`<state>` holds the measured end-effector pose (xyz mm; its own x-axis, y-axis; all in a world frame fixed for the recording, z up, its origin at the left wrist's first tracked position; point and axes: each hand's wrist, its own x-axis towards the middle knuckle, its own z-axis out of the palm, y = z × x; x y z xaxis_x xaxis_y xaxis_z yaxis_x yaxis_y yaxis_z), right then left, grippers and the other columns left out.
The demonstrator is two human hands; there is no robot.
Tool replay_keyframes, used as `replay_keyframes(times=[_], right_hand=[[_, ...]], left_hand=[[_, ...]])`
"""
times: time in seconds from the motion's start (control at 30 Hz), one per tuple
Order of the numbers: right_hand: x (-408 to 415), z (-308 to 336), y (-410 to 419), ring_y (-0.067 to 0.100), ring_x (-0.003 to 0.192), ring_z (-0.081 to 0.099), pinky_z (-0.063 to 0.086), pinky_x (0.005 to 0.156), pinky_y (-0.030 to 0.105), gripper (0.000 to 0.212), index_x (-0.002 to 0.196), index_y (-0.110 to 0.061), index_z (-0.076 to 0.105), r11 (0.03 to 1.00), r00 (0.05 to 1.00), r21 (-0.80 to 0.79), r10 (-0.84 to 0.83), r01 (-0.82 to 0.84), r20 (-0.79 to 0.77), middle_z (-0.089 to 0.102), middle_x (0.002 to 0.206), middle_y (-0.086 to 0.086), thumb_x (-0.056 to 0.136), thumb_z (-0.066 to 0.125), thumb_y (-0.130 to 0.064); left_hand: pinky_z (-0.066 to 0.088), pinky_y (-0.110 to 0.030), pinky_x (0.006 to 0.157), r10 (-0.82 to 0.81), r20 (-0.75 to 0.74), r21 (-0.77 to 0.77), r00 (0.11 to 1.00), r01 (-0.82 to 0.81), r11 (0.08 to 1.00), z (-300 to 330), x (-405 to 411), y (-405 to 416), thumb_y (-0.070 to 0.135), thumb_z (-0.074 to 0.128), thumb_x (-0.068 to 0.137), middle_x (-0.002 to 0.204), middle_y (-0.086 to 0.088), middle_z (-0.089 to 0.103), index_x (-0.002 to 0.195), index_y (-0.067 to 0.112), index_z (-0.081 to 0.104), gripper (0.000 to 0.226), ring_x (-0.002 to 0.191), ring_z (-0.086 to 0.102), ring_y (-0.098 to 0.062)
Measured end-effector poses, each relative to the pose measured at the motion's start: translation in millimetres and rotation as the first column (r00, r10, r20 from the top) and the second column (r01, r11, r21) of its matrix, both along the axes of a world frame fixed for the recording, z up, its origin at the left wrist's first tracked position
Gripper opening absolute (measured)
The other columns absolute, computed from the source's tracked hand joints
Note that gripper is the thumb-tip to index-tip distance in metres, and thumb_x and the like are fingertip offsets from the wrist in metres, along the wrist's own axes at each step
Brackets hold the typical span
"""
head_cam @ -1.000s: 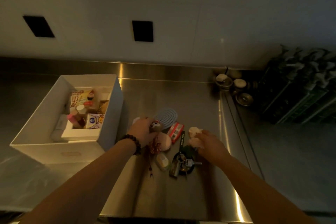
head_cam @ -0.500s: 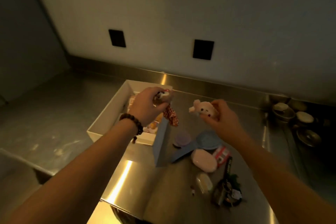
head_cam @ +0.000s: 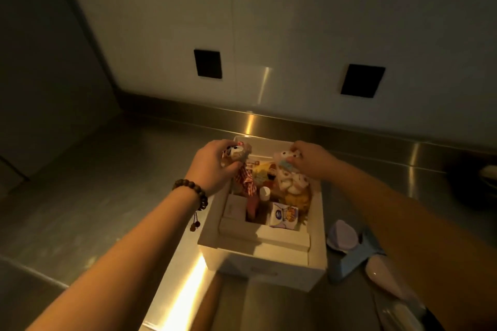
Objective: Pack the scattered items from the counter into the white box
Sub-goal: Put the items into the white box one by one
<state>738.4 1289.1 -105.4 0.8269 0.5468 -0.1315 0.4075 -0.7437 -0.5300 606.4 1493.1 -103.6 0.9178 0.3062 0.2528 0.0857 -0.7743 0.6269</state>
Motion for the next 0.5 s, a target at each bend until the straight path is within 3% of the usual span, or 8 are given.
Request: replay_keyframes(times=[0.13,0.27,0.4,0.5], right_hand=[[11,-19,16,0.016,0.091,0.053,0.041,0.074,0.027,0.025,0.114,-0.016,0.057,0.988,0.999,-0.155,0.006,0.0,0.043,0.06,0.111,0.006,0.091,0.055,-0.026],[10,-25,13,0.02,0.101,0.05,0.042,0.081,0.03,0.028,0.115,-0.019,0.056,0.974,0.94,-0.225,0.095,-0.02,0.329,0.053,0.114,0.004,0.088,0.057,-0.027],[4,-31,21,0.02,0.094,0.057,0.049,0.08,0.03,0.023,0.11,-0.014,0.061,0.887,0.973,-0.458,0.155,-0.061,0.171,0.059,0.107,0.006,0.089,0.056,-0.018],[7,-18,21,0.023,0.094,0.061,0.051,0.084,0.034,0.024,0.11,-0.011,0.063,0.946,0.992,-0.321,0.001,0.041,0.129,0.064,0.106,0.008,0.091,0.052,-0.021]], left_hand=[[0.041,-0.024,0.082,-0.066,-0.013,0.005,0.998,0.066,0.998,-8,21,18,0.026,0.069,0.079,0.119,-0.002,0.057,0.121,0.022,0.055,0.044,0.102,0.051,-0.011],[0.04,-0.024,0.083,-0.139,-0.012,-0.055,0.99,0.138,0.989,-10,45,18,0.024,0.069,0.079,0.12,-0.001,0.057,0.122,0.023,0.055,0.045,0.103,0.049,-0.01],[0.043,-0.023,0.082,-0.209,-0.035,-0.112,0.977,0.204,0.973,-19,69,2,0.022,0.069,0.079,0.117,0.001,0.059,0.119,0.023,0.056,0.042,0.103,0.053,-0.012],[0.044,-0.019,0.076,-0.276,-0.083,-0.158,0.957,0.261,0.952,-30,85,-17,0.018,0.069,0.079,0.112,0.005,0.06,0.114,0.027,0.055,0.039,0.102,0.056,-0.011]])
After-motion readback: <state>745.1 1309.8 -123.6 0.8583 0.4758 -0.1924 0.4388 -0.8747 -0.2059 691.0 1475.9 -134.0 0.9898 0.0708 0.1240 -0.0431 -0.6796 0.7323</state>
